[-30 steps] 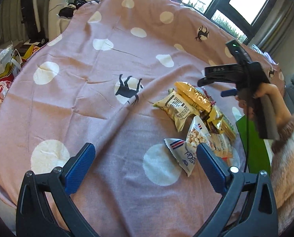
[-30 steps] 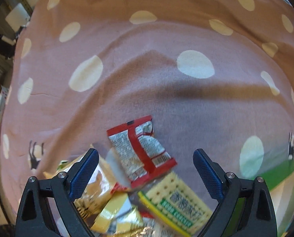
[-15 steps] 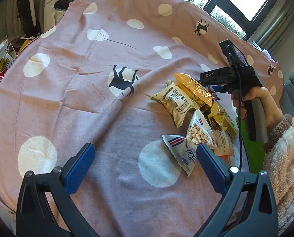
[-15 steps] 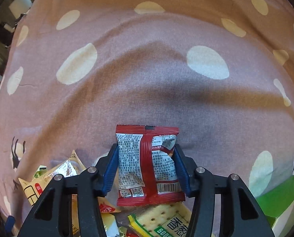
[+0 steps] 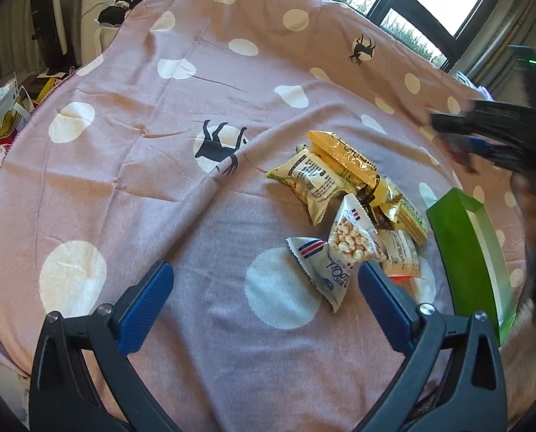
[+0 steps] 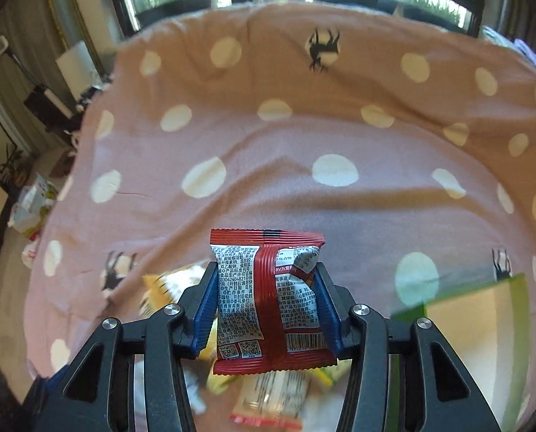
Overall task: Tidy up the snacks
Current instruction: 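Grasp the red-and-white snack packet with the right gripper, then carry the red-and-white packet into the green box and open the right gripper, then move the open right gripper back to the snack pile, then grasp the white peanut bag with blue-red stripes using the right gripper, then carry the peanut bag with the right gripper and lower it into the box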
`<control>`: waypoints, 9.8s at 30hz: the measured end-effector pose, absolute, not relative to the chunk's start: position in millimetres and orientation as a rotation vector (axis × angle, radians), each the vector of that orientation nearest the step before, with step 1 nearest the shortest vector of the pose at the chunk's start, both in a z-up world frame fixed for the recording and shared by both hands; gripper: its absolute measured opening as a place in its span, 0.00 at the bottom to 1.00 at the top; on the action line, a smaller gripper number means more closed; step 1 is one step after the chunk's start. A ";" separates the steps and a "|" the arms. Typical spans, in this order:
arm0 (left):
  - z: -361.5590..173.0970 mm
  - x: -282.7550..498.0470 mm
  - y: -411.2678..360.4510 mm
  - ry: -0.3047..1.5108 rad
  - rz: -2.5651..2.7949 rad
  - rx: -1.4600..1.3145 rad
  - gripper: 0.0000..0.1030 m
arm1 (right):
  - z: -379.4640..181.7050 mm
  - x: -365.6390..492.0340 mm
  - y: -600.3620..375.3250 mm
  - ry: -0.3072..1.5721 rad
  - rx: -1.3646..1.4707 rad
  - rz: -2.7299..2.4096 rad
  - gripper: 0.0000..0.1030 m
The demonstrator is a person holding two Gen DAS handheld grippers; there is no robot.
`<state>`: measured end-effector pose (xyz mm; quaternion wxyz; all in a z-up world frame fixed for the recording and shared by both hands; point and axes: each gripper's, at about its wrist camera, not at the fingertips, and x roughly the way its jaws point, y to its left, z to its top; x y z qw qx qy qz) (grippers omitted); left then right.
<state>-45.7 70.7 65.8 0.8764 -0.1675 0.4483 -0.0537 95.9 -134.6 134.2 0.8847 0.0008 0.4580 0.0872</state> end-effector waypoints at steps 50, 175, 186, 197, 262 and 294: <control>35.7 -57.0 -53.9 1.129 -0.395 -0.263 0.46 | 10.8 -33.3 -187.9 1.094 0.394 0.240 0.45; 35.2 -16.9 12.8 1.082 -0.307 -0.429 0.39 | 15.0 46.5 -100.5 1.170 0.240 0.464 0.40; 100.7 -42.4 -13.8 0.931 -0.334 -0.282 0.38 | 66.7 3.3 -127.2 0.967 0.319 0.480 0.40; 160.5 -52.7 -61.9 0.771 -0.432 -0.157 0.38 | 132.2 -35.0 -175.4 0.723 0.359 0.427 0.40; 94.1 32.5 -303.1 1.025 -0.792 0.145 0.32 | 39.6 -15.4 -422.0 0.766 0.849 -0.003 0.40; 72.5 37.0 -323.2 1.112 -0.799 0.209 0.31 | 18.2 -12.4 -431.5 0.868 0.914 -0.101 0.40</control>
